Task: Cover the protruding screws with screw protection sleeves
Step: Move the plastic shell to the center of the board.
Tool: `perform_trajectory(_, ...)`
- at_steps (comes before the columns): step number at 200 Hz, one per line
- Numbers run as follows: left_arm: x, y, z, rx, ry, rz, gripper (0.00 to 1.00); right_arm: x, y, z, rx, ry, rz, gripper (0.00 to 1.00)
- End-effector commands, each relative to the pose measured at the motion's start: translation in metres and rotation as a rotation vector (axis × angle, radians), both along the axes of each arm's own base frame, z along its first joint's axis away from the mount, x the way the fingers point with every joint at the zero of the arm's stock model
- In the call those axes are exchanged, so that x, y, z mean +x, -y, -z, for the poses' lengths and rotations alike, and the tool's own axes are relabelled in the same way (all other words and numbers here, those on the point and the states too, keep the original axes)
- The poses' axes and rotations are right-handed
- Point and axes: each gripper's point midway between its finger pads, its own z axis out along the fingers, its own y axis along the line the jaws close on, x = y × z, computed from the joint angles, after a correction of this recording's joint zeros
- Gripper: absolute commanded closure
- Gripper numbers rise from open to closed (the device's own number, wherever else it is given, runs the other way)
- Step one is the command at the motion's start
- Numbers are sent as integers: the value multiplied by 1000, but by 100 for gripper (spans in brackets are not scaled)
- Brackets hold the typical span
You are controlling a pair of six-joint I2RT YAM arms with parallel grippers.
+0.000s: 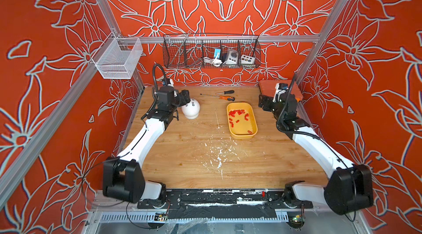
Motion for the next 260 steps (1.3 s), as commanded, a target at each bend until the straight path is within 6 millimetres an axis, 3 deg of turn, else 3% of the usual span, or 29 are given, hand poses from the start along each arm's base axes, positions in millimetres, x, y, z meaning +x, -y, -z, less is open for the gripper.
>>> perform_trajectory(1, 2, 13, 37, 76, -169, 81, 10, -21, -18, 24, -16, -105, -113, 14)
perform_trajectory(30, 19, 26, 53, 119, -199, 100, 10, -43, -28, 48, 21, -105, -176, 14)
perform_trajectory(64, 38, 24, 71, 180, -230, 63, 6, -58, -32, 71, 9, -105, -197, 13)
perform_trajectory(145, 75, 19, 106, 289, -269, 59, 5, -59, -36, 76, 17, -90, -205, 12)
perform_trajectory(260, 62, 23, 156, 261, -378, 110, 5, -59, -36, 83, 26, -100, -202, 11)
